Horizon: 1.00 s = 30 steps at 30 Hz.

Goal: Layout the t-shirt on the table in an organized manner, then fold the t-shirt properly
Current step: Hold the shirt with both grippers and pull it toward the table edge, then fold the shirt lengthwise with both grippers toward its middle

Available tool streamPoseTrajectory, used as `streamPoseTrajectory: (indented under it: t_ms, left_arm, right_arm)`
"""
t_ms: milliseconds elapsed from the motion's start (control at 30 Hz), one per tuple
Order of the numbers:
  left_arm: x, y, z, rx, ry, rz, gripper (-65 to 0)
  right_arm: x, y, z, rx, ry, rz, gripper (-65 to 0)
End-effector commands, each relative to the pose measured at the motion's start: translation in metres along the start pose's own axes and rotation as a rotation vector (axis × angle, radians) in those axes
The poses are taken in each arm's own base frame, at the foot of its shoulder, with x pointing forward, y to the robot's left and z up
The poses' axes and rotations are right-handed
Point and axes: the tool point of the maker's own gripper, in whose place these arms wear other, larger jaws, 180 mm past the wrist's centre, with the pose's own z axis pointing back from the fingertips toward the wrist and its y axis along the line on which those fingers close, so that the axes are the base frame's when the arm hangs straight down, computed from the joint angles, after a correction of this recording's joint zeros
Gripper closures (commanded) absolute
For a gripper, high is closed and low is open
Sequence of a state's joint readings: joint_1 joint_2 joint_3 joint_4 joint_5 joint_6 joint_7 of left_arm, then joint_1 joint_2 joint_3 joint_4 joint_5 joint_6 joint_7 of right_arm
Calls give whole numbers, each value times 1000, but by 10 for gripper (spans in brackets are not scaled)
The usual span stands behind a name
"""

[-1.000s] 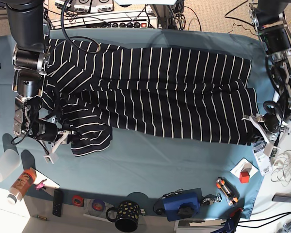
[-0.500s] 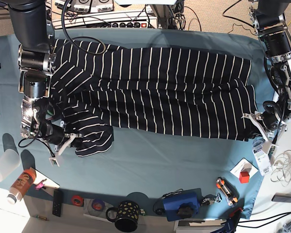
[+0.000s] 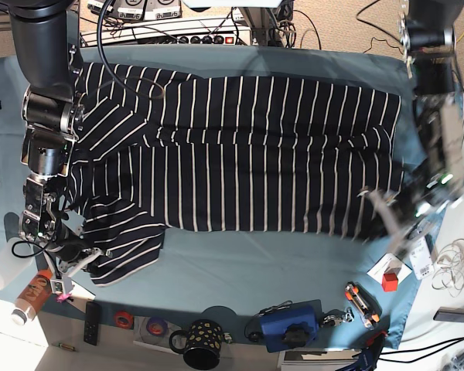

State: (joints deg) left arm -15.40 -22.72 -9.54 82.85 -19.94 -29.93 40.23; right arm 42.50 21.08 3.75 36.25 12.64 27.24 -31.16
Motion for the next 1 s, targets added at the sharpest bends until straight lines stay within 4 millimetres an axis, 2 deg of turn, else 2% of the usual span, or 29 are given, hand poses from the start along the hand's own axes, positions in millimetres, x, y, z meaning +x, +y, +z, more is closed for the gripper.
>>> streamPoseTrajectory:
  t_ms: [0, 167, 367, 533, 733, 867, 967]
  left_arm:
    - [33, 17, 1, 50, -74, -20, 0]
    - [64, 36, -25, 76, -91, 0, 0]
    - [85, 65, -37, 99, -111, 59, 0]
    - [86, 68, -38, 100, -106, 65, 0]
    - [82, 69, -37, 103, -98, 66, 0]
    - [82, 69, -37, 103, -98, 66, 0]
    - [79, 70, -37, 101, -83, 64, 0]
  right_arm:
    - [40, -8, 8, -16, -107, -2, 0]
    - [45, -18, 9, -68, -135, -23, 0]
    - [52, -27, 11, -121, -173, -16, 0]
    - [59, -31, 14, -127, -189, -38, 0]
    - [64, -54, 30, -132, -206, -192, 0]
    - [71, -45, 45, 12, -213, -239, 0]
    - [68, -43, 53, 67, -177, -227, 0]
